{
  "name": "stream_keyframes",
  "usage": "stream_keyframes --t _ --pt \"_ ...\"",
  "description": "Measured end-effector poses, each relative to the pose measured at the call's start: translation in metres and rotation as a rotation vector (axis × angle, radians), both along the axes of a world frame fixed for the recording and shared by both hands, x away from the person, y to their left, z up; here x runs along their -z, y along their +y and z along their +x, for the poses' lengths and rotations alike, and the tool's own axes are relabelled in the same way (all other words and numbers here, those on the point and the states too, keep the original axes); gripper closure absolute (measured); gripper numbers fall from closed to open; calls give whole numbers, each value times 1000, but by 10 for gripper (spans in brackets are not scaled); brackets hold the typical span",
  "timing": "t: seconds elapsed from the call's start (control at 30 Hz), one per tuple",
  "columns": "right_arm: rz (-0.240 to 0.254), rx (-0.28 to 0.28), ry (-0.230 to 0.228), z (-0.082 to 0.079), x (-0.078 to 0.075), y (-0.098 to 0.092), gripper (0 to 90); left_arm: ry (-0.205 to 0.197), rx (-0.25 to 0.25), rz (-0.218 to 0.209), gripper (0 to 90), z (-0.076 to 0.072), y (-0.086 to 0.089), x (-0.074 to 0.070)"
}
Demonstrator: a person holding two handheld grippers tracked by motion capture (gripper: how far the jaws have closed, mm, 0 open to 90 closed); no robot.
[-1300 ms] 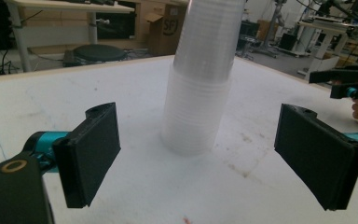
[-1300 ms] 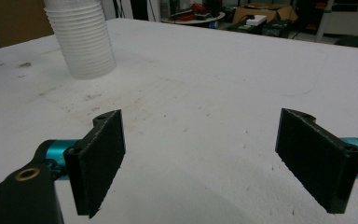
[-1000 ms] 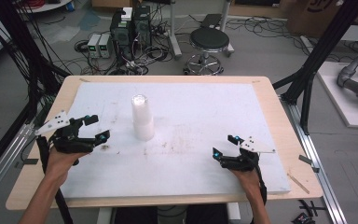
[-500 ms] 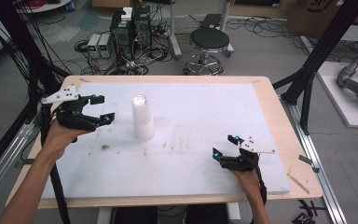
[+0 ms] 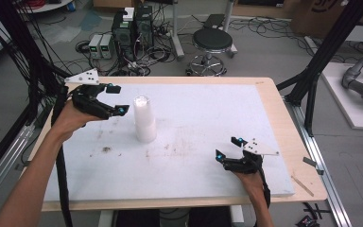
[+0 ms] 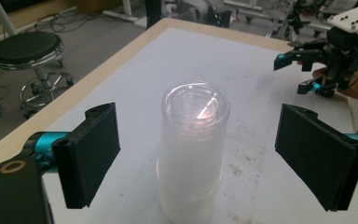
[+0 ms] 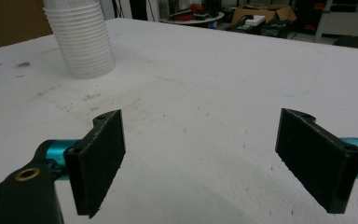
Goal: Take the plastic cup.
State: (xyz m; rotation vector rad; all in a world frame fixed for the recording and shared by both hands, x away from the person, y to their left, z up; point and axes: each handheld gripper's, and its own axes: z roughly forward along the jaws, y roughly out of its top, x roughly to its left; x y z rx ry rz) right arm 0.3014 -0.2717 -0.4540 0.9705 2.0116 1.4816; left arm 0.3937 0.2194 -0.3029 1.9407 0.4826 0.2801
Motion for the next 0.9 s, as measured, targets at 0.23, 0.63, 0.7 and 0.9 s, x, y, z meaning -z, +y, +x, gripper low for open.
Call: stream_keyframes --t 0.23,0.63,0.7,0.9 --pt "0 0 0 0 0 0 158 29 39 82 137 11 -19 1" --pt "-2 0 1 0 0 0 158 73 42 171 138 28 -45 13" --pt "-2 0 2 0 0 0 158 81 43 195 139 30 -49 16" --pt "-2 -1 1 0 0 0 158 115 32 232 141 36 -56 25"
